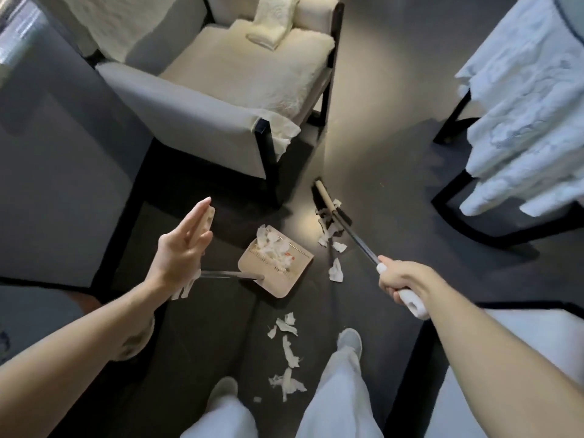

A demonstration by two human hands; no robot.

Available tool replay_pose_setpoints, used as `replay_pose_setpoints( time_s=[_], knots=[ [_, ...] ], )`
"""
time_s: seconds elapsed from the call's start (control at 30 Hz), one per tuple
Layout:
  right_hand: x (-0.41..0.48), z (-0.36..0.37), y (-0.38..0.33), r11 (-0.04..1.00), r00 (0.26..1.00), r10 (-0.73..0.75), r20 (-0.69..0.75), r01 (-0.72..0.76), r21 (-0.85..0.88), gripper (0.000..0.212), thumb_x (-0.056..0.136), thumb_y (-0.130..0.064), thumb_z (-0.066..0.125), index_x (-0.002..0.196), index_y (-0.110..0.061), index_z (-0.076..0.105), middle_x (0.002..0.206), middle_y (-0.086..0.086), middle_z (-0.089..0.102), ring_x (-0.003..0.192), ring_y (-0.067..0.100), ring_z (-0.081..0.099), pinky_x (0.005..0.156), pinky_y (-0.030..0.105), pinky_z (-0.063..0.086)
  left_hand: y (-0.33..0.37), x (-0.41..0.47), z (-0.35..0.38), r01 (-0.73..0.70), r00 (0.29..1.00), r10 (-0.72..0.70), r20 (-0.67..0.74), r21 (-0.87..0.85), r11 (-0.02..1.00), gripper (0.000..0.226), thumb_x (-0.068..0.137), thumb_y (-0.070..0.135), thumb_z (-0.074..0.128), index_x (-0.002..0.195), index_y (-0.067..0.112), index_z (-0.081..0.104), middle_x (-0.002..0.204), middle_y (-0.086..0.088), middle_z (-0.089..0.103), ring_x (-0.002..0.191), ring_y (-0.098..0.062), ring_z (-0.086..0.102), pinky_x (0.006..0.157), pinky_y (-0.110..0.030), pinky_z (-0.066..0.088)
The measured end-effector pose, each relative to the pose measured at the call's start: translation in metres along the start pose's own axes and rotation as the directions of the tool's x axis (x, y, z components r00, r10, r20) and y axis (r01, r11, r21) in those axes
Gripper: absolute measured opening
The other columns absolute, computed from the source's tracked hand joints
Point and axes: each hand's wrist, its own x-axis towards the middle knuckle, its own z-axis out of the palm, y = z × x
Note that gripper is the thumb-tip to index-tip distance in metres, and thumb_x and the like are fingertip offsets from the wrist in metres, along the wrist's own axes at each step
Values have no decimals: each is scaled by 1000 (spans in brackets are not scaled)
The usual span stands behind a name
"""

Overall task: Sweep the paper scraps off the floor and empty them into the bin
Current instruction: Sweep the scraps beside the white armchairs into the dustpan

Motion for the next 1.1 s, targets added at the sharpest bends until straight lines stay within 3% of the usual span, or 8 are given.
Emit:
replay_pose_setpoints(
  time_s=[0.2,0.37,0.43,0.5,0.7,0.83,0.97,1.1],
  knots=[
    [-98,126,50,993,992,118,45,-118,-16,87,81,0,40,149,-47,11,85,13,63,49,15,41,56,29,40,-30,-24,-77,-134,965,137,223,-26,991,74,95,0,54,120,69,46,125,38,53,120,-9,37,102,-34,35],
    [-166,217,70,959,981,172,88,-188,213,84,83,2,41,147,-49,20,71,7,53,42,12,37,44,22,36,-49,-36,-130,-232,942,208,265,64,971,65,96,7,55,134,58,42,133,-12,58,99,-22,66,85,-26,55],
    [-188,239,77,945,982,157,108,-181,273,85,83,5,40,148,-47,22,66,5,50,42,12,34,42,20,33,-56,-41,-143,-252,928,216,304,86,964,63,96,8,55,136,55,41,130,-18,58,108,-33,60,91,-37,53],
    [-206,249,84,933,984,148,98,-172,317,86,82,8,40,147,-45,25,64,5,48,40,11,33,40,18,31,-61,-47,-150,-244,919,198,342,96,965,64,96,7,55,131,59,43,130,-20,57,119,-40,49,100,-52,44],
    [-237,259,95,886,990,127,68,-144,441,82,85,8,44,146,-45,28,46,1,45,38,10,35,36,16,33,-79,-69,-167,-245,902,186,390,109,963,61,96,6,56,136,51,44,133,-6,59,120,-34,51,101,-49,44],
    [-226,277,91,902,992,127,-26,-104,418,82,85,7,42,147,-44,25,59,4,49,36,10,37,38,17,35,-89,-84,-178,-247,918,189,350,132,960,66,96,8,56,126,66,43,133,-6,59,112,-31,56,93,-38,51],
    [-200,314,77,970,991,77,-106,-50,237,77,89,0,39,152,-39,15,74,9,53,48,15,42,44,22,38,-103,-90,-187,-278,923,215,318,167,946,66,96,9,56,130,63,42,126,-21,59,77,1,66,60,-6,46],
    [-195,356,70,989,997,71,-15,-69,128,81,87,-1,38,152,-40,9,104,9,56,47,14,46,44,21,42,-106,-103,-189,-272,927,205,314,188,944,65,96,9,56,130,62,43,120,-23,61,56,7,56,52,-7,45]
  ],
)
